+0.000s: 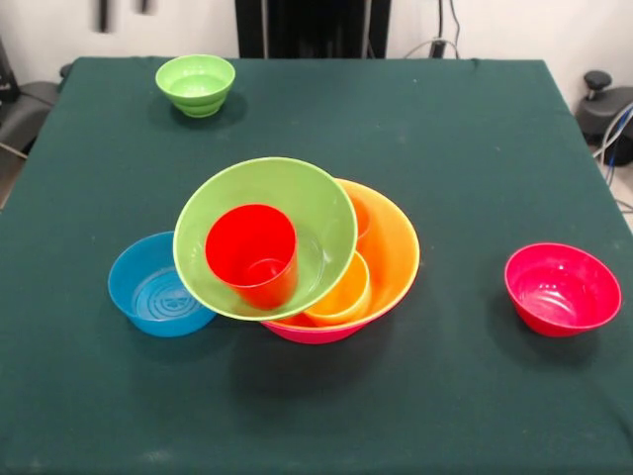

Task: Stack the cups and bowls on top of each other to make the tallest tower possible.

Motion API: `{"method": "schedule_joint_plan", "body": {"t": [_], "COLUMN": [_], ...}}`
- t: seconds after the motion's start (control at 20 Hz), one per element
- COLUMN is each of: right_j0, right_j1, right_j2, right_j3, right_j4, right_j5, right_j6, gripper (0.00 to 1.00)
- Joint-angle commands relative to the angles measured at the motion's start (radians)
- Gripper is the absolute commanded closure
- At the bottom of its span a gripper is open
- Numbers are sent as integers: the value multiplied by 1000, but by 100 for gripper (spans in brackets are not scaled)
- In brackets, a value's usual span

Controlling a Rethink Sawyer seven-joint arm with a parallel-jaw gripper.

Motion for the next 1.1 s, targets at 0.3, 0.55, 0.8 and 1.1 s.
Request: {"method": "schedule_joint_plan", "body": {"t": [0.3, 0.55, 0.8, 1.1], "right_j0": [-92, -86, -83, -144], "right_j1": [122, 110, 66, 28], "right_j2": [186, 207, 241, 301], "right_j3": [-13, 17, 50, 117], "right_j4": [-92, -62, -95, -128], "right_j5": [-86, -101, -107, -178], "right_j6": [-156, -141, -220, -291], "gripper": [0, 0, 0, 0]}}
